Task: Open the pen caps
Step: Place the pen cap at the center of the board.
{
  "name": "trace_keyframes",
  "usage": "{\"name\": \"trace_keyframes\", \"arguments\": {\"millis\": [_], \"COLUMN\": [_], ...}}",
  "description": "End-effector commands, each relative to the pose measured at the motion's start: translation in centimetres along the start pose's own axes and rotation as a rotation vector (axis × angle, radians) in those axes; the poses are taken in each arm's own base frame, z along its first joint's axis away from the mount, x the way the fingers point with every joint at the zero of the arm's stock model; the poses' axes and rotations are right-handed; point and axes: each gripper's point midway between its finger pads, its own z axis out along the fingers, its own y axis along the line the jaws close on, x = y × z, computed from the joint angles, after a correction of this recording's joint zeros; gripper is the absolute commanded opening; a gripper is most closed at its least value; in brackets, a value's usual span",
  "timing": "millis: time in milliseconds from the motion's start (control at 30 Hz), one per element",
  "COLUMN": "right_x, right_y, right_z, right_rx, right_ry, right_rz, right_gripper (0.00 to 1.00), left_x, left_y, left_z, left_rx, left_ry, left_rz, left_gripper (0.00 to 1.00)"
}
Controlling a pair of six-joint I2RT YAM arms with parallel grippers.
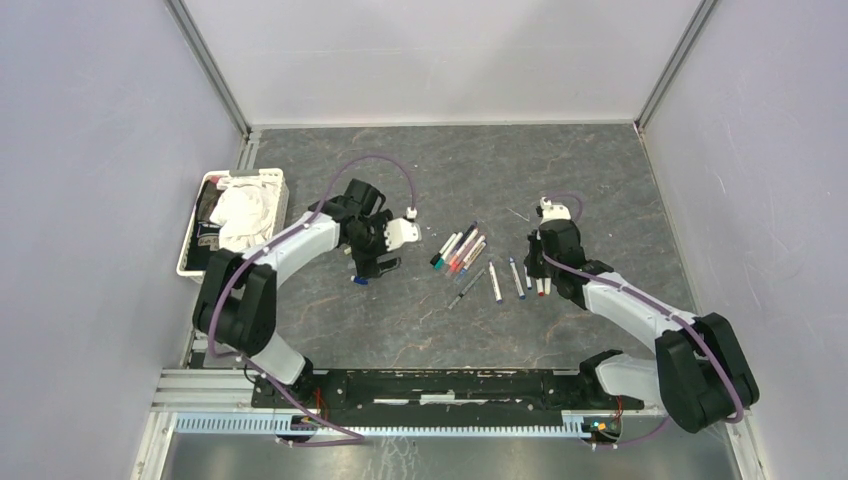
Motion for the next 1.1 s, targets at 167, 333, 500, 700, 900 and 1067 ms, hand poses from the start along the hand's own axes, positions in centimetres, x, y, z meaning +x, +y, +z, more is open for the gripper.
{"name": "trace_keyframes", "arguments": {"millis": [167,333,500,700,900,1067], "right_x": [-1.0,-0.3,-0.1,-2.4,-6.5,-8.5], "right_y": [-1.3,-1.6,-1.5,-0.6,2.9,9.5], "right_z": [1.4,1.9,1.9,0.8,-0.7,-0.2], "right_rx": [0.080,0.093,0.085,0.053,-0.054,-0.157], "right_ry": [-0.053,-0.027,-0.018,-0.078,-0.144,-0.106], "right_rz": [-0.007,-0.028,-0.032,-0.010,-0.030,-0.138], "right_gripper": [0.01,0.22,0.36,0.39,0.40,0.44], "left_x": [-6.9,-7.9,-8.0,-7.4,-6.2,-5.9], "left_y": [3.7,5.8,6.0,6.9,7.3,6.3], "left_z": [-9.5,-14.0,-17.2,-19.1,-18.9,-18.0], "left_rx": [-0.146,-0.282,-0.328,-0.380,-0.368,-0.296], "left_ry": [-0.186,-0.237,-0.319,-0.347,-0.346,-0.350], "left_rz": [-0.184,-0.245,-0.270,-0.341,-0.418,-0.480], "left_gripper": [1.00,1.00,1.00,1.00,1.00,1.00]}}
